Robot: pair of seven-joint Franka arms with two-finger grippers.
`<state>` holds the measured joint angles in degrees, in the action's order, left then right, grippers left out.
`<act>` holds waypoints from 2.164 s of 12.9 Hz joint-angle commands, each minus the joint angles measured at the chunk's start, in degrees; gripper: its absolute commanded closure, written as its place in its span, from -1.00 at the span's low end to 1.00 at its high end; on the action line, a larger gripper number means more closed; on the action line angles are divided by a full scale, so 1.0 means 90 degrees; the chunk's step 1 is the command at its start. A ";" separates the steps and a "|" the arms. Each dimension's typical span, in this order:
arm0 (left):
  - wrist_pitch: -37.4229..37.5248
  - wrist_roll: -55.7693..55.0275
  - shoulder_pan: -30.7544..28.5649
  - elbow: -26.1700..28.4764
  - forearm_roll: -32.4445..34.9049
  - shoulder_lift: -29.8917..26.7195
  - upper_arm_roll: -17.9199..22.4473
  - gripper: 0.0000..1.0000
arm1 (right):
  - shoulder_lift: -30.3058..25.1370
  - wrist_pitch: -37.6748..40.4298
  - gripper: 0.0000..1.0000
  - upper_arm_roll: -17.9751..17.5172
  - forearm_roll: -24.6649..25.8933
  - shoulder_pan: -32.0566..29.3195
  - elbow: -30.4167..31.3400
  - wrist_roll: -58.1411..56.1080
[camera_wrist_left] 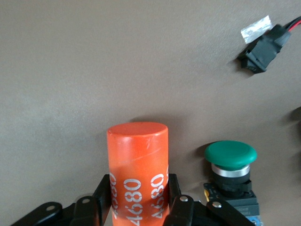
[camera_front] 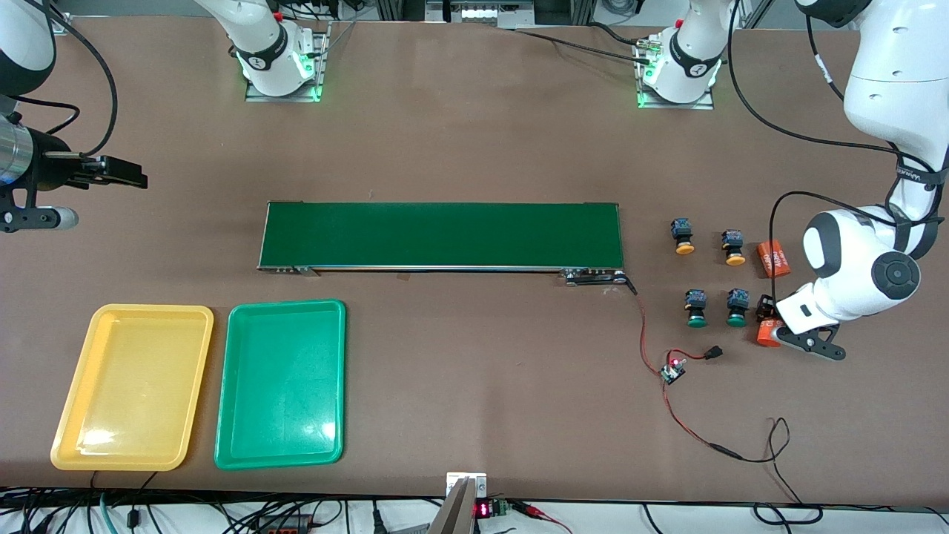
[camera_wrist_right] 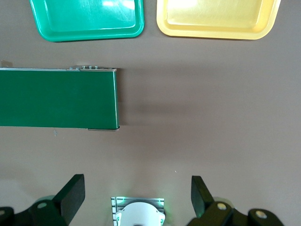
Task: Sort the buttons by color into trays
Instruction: 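Carry the orange cylinder onto the conveyor belt and open the left gripper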
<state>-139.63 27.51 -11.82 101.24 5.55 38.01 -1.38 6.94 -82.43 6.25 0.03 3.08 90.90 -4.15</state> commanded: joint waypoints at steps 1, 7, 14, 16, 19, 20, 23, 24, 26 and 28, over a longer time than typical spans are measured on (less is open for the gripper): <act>0.0521 0.0010 0.0034 -0.0106 -0.0021 -0.0383 -0.0236 0.59 | 0.0010 0.0106 -1.00 -0.0021 0.0035 -0.0059 -0.0081 -0.0115; 0.3947 -0.0186 0.0005 -0.0448 -0.0012 -0.1400 -0.1435 0.59 | 0.0010 0.0106 -1.00 -0.0031 0.0025 -0.0049 -0.0071 -0.0115; 0.4714 0.1403 0.0082 -0.0341 -0.0021 -0.1412 -0.3272 0.63 | 0.0049 0.0116 -1.00 -0.0031 -0.0033 -0.0040 -0.0071 -0.0095; 0.4287 0.1804 0.0355 -0.0235 0.0067 -0.1158 -0.3410 0.62 | 0.0039 0.0135 -1.00 -0.0031 -0.0033 -0.0049 -0.0071 -0.0095; 0.3378 0.1924 0.0775 0.0322 0.0115 -0.1079 -0.3401 0.62 | 0.0049 0.0135 -1.00 -0.0031 -0.0043 -0.0049 -0.0071 -0.0086; 0.3289 0.1924 0.0912 0.0391 0.0367 -0.1050 -0.3401 0.62 | 0.0049 0.0145 -1.00 -0.0031 -0.0043 -0.0049 -0.0071 -0.0085; 0.3269 0.1914 0.1079 0.0401 0.0594 -0.0923 -0.3401 0.54 | 0.0059 0.0135 -1.00 -0.0031 -0.0053 -0.0049 -0.0071 -0.0095; 0.3259 0.1904 0.1156 0.0392 0.0604 -0.0835 -0.3401 0.50 | 0.0059 0.0135 -1.00 -0.0031 -0.0053 -0.0059 -0.0071 -0.0095; 0.3171 0.1885 0.1167 0.0392 0.0789 -0.0796 -0.3401 -0.17 | 0.0059 0.0136 -1.00 -0.0031 -0.0053 -0.0069 -0.0071 -0.0095; 0.3219 0.1904 0.1157 0.0363 0.0789 -0.0854 -0.3401 -1.00 | 0.0068 0.0135 -1.00 -0.0031 -0.0053 -0.0079 -0.0071 -0.0095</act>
<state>-110.48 43.38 -1.32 104.86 11.35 30.59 -31.88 7.22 -82.11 6.23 0.00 2.99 90.89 -4.34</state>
